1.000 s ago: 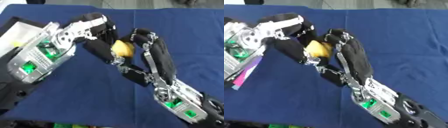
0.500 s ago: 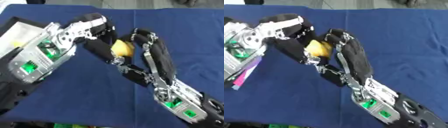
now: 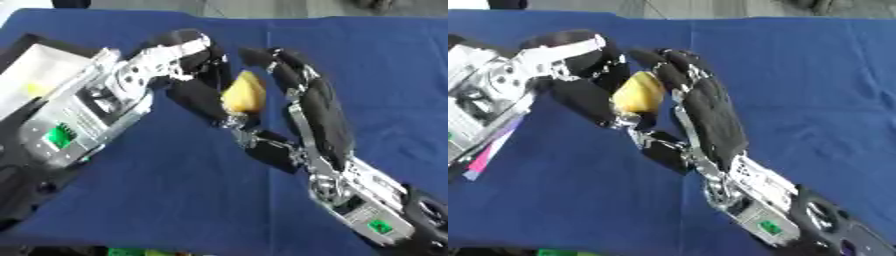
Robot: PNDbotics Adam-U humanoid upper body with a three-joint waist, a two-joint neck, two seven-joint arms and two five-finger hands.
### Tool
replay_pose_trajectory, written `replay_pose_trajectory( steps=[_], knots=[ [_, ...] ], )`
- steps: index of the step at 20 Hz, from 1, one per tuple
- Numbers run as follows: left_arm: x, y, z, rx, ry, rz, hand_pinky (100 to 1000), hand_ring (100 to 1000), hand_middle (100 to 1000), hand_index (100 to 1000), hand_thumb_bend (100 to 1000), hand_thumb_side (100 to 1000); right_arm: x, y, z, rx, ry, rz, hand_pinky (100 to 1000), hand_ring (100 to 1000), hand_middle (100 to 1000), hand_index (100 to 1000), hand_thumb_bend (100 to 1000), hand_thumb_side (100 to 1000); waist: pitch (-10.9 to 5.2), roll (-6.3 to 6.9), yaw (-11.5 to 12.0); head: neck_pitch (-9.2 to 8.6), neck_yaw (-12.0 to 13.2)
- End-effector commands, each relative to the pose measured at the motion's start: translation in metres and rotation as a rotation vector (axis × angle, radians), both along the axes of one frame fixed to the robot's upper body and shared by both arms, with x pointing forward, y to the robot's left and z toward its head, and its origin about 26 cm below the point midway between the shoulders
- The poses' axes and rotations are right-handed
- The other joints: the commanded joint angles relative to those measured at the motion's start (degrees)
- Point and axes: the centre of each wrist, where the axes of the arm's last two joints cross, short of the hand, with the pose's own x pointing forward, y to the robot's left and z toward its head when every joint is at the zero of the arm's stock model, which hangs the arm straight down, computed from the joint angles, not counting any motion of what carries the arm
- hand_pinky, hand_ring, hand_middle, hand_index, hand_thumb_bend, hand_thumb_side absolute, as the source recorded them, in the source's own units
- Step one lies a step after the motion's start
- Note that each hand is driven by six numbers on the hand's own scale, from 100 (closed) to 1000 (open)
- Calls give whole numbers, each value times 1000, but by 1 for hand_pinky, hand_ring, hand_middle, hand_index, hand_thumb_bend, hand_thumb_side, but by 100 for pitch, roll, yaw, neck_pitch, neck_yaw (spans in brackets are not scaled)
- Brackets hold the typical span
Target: Pick up the objects with one hand, pass them to the other hand, and then place them into the box on the other side of the table.
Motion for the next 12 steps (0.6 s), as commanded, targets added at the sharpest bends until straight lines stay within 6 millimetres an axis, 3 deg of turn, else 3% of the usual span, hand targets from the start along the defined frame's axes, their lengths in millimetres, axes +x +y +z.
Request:
replay_pose_trajectory(
  steps=[1, 12],
  knots=[
    [11, 18, 6, 16, -46, 109, 625, 414, 280, 322, 492, 100, -5, 0, 9, 6, -58, 16, 814, 776, 712, 872, 266, 417, -103, 13, 3, -74, 20],
    [13, 42, 8, 19, -102, 195, 624, 414, 280, 322, 490, 100, -5, -3, 7, -7, -84, 16, 825, 794, 734, 888, 264, 442, -110, 33, 2, -72, 60]
  ],
)
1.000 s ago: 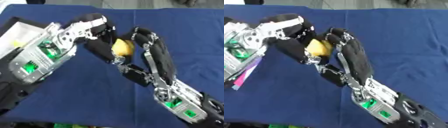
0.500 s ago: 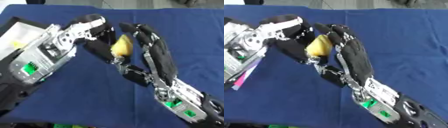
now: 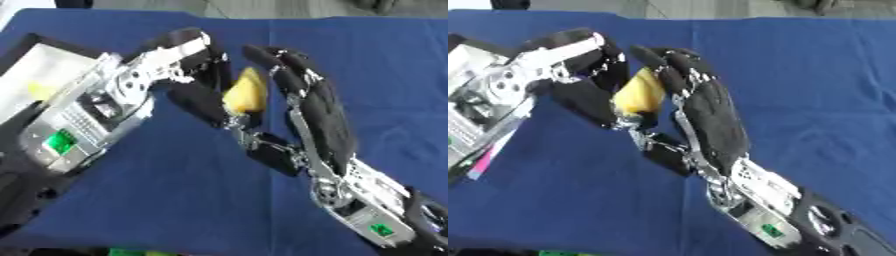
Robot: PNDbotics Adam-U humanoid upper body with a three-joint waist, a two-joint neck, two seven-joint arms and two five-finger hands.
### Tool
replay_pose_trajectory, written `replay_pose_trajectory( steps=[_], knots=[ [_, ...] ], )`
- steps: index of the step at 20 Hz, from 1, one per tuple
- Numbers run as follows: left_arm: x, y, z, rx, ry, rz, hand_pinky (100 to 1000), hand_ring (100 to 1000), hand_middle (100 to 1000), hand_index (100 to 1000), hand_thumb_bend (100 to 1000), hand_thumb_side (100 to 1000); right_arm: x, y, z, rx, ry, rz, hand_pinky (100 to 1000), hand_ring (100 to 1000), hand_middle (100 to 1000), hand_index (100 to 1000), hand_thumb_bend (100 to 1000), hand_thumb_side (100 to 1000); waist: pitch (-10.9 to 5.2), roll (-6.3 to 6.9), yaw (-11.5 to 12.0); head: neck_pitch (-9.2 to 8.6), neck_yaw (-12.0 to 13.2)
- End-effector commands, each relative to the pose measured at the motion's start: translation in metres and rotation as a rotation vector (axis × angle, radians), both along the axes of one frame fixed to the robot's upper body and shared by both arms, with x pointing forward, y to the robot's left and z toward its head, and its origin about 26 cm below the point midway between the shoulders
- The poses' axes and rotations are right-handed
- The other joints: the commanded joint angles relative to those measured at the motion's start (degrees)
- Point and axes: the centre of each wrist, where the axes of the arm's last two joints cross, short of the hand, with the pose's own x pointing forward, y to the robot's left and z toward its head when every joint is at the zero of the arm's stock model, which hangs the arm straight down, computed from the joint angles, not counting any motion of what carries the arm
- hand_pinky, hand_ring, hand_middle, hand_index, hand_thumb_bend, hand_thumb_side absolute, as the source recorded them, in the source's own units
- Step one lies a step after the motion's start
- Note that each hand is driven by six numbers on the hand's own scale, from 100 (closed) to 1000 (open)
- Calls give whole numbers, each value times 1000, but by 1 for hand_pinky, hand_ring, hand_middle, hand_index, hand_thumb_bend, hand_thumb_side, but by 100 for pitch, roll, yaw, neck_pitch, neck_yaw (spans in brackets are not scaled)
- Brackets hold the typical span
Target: Pick up the objects with one hand, pass them to the other hand, and then place them into the box on the other side of the table.
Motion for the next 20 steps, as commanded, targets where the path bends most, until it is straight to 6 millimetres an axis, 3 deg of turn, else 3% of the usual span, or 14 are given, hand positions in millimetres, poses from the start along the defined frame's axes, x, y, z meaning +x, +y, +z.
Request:
replay_pose_trajectory(
  steps=[1, 13, 20],
  knots=[
    [17, 40, 13, 24, -63, 175, 625, 414, 281, 322, 490, 100, -5, -3, 9, 3, -57, 20, 826, 796, 736, 890, 267, 439, -113, 21, 2, -66, 12],
    [25, 128, 24, 3, -82, 426, 634, 414, 280, 322, 499, 100, -6, -8, 4, -32, -67, 52, 829, 800, 742, 891, 271, 400, -140, 25, 10, 12, 225],
    [24, 163, 28, -47, -87, 531, 637, 412, 276, 320, 509, 100, -6, -9, 2, -33, -75, 58, 830, 801, 742, 891, 274, 398, -126, -19, 11, -10, 480]
  ],
)
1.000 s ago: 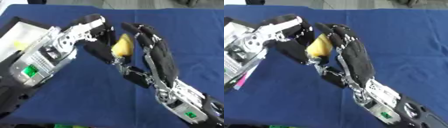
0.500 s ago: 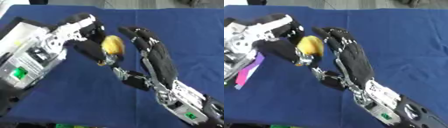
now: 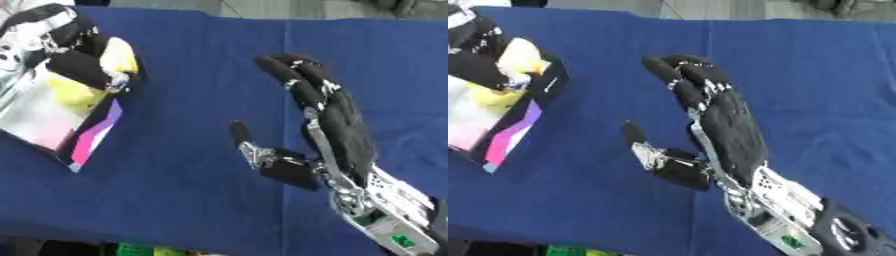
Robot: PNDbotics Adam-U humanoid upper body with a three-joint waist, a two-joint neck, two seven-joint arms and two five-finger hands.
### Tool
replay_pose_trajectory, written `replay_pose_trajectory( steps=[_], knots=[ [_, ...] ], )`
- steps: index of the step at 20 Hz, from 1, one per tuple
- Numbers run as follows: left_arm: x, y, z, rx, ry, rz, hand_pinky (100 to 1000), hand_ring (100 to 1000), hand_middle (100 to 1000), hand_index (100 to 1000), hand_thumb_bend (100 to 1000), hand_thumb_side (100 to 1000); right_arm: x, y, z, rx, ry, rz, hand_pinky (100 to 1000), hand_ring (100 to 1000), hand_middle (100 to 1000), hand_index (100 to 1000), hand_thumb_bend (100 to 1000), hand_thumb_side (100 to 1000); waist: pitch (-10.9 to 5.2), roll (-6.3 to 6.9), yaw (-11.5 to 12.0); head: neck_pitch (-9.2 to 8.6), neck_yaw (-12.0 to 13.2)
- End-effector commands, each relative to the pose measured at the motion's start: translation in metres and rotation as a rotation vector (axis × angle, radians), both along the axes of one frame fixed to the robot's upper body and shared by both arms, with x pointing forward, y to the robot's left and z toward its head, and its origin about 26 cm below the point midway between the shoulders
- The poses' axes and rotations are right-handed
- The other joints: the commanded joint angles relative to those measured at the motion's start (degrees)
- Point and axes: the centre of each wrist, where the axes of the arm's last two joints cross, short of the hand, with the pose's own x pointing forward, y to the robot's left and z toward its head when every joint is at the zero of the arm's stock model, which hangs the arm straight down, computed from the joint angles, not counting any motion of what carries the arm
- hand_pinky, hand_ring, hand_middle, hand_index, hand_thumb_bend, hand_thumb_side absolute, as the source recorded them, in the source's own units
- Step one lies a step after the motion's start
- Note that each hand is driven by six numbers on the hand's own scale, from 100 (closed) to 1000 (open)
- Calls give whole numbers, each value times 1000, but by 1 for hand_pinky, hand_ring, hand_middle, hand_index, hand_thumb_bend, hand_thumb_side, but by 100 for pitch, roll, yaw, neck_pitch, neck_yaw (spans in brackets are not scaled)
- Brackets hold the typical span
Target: Pick up the objects with one hand, pass them to the other hand, and then place them into the box on the other side of the table.
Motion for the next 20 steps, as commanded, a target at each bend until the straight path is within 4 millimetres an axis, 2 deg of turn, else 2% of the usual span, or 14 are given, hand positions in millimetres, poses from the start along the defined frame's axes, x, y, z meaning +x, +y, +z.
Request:
replay_pose_trajectory(
  steps=[1, 8, 13, 14, 15, 17, 20],
  knots=[
    [-3, 22, 18, -21, -38, 58, 637, 412, 276, 320, 510, 100, -2, -4, 6, -5, -33, 3, 830, 801, 742, 891, 273, 399, -120, 11, 2, -18, 168],
    [9, 60, 14, -95, -14, 199, 641, 417, 280, 326, 513, 100, -1, -7, 6, 7, -47, -4, 830, 801, 743, 890, 270, 395, -90, -10, -35, -77, 558],
    [20, 80, 4, -124, 9, 289, 657, 441, 305, 362, 492, 100, 0, -8, 7, 18, -48, -9, 829, 799, 741, 889, 270, 382, -75, -33, -52, -139, 684],
    [22, 83, 2, -128, 14, 302, 667, 457, 325, 397, 469, 100, 0, -8, 7, 19, -48, -10, 829, 799, 740, 888, 272, 379, -74, -39, -55, -148, 686],
    [24, 85, 0, -129, 22, 310, 680, 482, 366, 446, 523, 100, 0, -8, 7, 20, -47, -12, 829, 798, 740, 888, 272, 378, -74, -44, -58, -157, 684],
    [26, 85, -6, -99, 35, 297, 767, 616, 539, 685, 670, 100, 0, -8, 7, 22, -46, -12, 828, 796, 738, 885, 274, 370, -74, -49, -66, -172, 681],
    [30, 91, -12, -27, 41, 285, 847, 758, 681, 819, 775, 100, 0, -8, 7, 23, -46, -8, 827, 795, 736, 884, 282, 361, -78, -54, -70, -171, 663]
  ],
)
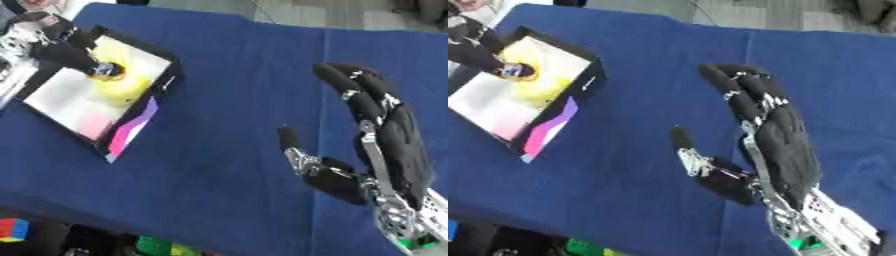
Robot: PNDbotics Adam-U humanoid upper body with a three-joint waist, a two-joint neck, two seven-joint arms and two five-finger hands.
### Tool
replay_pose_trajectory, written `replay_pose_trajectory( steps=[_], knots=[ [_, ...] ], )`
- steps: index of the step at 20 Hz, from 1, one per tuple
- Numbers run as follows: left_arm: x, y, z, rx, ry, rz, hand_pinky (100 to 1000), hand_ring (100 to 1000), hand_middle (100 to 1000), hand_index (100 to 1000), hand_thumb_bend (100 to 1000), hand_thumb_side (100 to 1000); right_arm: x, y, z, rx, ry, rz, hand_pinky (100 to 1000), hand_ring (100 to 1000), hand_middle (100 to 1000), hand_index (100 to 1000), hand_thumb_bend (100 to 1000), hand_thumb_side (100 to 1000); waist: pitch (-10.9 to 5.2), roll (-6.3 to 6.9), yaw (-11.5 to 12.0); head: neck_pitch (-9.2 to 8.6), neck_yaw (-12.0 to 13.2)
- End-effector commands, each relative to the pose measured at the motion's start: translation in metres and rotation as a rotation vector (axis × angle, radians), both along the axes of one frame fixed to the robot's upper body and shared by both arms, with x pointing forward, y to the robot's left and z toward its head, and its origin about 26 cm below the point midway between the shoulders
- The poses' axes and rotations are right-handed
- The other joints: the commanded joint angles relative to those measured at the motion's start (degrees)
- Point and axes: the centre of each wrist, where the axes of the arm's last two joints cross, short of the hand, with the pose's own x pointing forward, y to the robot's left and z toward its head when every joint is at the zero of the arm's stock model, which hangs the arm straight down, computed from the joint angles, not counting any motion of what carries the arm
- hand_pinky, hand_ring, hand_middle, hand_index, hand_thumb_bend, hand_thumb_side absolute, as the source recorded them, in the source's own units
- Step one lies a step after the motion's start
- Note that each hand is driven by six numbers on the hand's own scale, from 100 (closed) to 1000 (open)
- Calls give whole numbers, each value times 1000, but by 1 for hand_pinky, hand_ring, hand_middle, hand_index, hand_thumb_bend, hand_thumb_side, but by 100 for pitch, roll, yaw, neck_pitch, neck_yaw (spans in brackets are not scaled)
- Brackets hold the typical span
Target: Pick up the objects with one hand, pass them to the other hand, and then place them into the box on the other side of the table.
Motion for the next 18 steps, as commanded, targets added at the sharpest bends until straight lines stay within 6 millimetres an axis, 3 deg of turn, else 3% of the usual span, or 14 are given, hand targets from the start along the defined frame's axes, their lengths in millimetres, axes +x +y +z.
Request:
replay_pose_trajectory(
  steps=[1, 5, 9, 12, 13, 15, 18],
  knots=[
    [1, 14, 8, 88, -14, 20, 849, 761, 685, 824, 779, 100, -1, -4, 8, 7, -34, 5, 827, 795, 736, 884, 282, 361, -86, 27, 3, -60, -10],
    [5, 22, 8, 151, 2, 54, 867, 786, 712, 860, 809, 112, -1, -4, 8, 8, -34, 4, 826, 794, 735, 883, 286, 358, -95, 40, -5, -39, -47],
    [5, 23, 12, 186, -12, 83, 855, 769, 690, 855, 771, 140, -1, -6, 8, 14, -37, 0, 826, 794, 735, 882, 288, 357, -108, 46, -15, -37, -100],
    [-2, 16, 24, 222, -128, 81, 830, 730, 668, 827, 644, 318, -1, -7, 8, 20, -39, -2, 825, 793, 734, 881, 297, 321, -111, 49, -18, -40, -131],
    [-8, 10, 31, 239, -211, 45, 832, 728, 686, 810, 587, 430, -1, -7, 8, 21, -39, -3, 825, 793, 734, 880, 304, 292, -113, 48, -17, -38, -159],
    [-20, -2, 42, 248, -383, -90, 814, 714, 715, 820, 623, 529, 0, -8, 7, 26, -35, -5, 822, 789, 730, 877, 307, 251, -121, 45, -21, -32, -239],
    [-29, -9, 49, 269, -540, -314, 854, 764, 763, 867, 662, 424, 1, -13, 7, 55, -12, -9, 814, 780, 718, 868, 289, 239, -151, 39, -57, -45, -401]
  ],
)
